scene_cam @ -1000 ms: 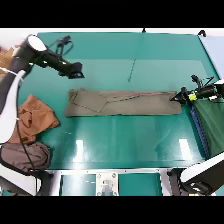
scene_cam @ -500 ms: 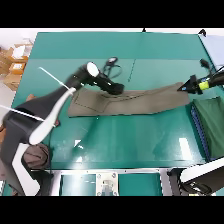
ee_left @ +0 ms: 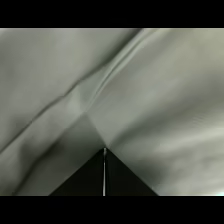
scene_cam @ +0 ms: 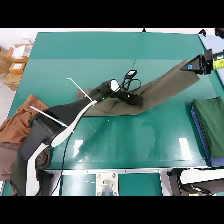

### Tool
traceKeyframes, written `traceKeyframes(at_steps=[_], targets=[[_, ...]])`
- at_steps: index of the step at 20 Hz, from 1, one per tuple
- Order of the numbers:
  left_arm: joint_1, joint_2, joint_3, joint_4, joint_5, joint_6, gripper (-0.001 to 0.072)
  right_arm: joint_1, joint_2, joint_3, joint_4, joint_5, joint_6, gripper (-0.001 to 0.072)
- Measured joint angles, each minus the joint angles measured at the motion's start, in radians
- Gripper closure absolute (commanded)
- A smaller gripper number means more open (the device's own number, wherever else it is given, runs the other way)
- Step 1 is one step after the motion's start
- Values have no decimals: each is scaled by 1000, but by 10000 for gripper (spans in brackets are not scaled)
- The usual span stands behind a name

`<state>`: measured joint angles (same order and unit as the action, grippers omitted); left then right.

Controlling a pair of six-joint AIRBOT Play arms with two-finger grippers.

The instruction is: Fold the shirts.

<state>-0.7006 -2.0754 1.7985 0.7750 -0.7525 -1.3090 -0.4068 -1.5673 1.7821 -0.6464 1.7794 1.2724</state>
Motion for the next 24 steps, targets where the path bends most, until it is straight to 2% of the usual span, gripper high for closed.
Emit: traceKeyframes(at_steps=[8,10,12,15,19,23,24], targets=[[2,-15,20,-1,-64,2,682,93,15,31,34,-15,31,697],[41,-12,69,18,-157,1,682,119,15,32,46,-24,51,696],[106,-10,161,96,-320,-23,682,157,15,32,70,-42,64,696],[226,31,251,351,-563,-81,682,254,15,29,90,-93,77,696],[403,150,217,651,-743,-114,681,433,3,-17,100,-267,87,696],[568,229,192,776,-825,-125,682,660,-54,-124,103,-546,88,689],[600,241,190,790,-829,-126,682,726,-82,-151,104,-634,89,561]])
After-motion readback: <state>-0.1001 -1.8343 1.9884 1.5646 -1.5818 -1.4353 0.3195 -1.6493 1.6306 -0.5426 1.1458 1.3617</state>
